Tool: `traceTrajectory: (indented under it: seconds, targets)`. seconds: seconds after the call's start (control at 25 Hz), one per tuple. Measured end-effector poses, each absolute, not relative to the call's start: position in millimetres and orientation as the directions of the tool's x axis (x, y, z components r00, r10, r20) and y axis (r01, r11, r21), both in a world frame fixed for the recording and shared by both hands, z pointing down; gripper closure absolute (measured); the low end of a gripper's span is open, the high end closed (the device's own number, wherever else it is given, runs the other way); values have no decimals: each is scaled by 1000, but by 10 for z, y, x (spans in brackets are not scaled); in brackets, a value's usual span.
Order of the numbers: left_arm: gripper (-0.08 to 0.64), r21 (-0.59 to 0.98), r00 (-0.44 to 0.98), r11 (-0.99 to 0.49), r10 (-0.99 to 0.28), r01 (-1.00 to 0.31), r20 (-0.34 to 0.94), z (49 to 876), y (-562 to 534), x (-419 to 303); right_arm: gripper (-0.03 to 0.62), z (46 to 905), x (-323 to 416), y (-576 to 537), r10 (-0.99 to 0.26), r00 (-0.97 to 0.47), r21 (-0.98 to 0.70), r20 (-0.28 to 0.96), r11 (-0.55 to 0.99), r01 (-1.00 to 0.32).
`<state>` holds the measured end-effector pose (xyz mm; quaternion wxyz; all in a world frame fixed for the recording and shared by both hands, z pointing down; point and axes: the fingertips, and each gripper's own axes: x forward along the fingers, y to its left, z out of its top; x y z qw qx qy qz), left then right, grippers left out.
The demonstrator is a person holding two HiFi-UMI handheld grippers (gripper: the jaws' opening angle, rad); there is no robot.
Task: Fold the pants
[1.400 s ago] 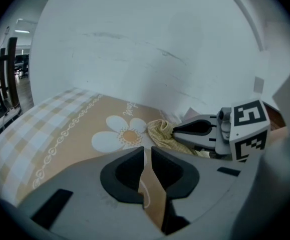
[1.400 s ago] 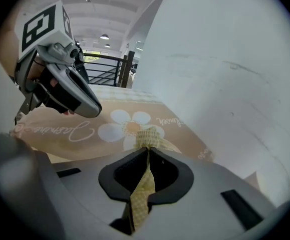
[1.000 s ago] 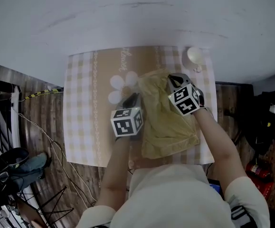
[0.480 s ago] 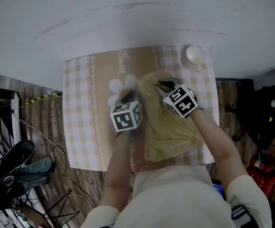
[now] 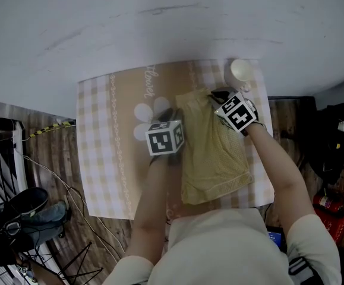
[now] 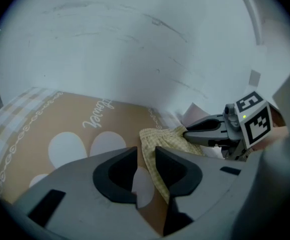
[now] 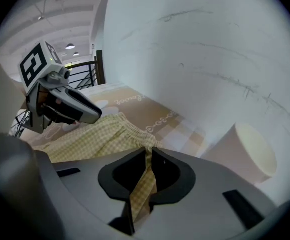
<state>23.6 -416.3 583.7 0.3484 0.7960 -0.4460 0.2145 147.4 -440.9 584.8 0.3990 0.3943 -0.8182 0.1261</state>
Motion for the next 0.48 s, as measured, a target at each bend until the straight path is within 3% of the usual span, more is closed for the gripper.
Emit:
traceTrajectory:
  seconds: [0.12,0.2,0.32,0.48]
  targets:
    - [465,351,512,-378,-535,-857,672,5896,-4221,324,492,5939,1549,-4440,-542,-361,53,759,604,-796]
    - [457,339,511,-395,-513,-854,690,5946,-4238,372,475,5986,1561,-4445,-527,-374,-15,763,564,-826]
    - [454,326,511,-416,-486,-849,709,5989,-4238,424,509,6007,1525,-4428,-506,-403,-100,762,524,-846]
    - [493,313,530,-458,-491,-832,691,5922,-4219,456,552,5947,1497,-4391,-536,-378,-21,755,556,-831]
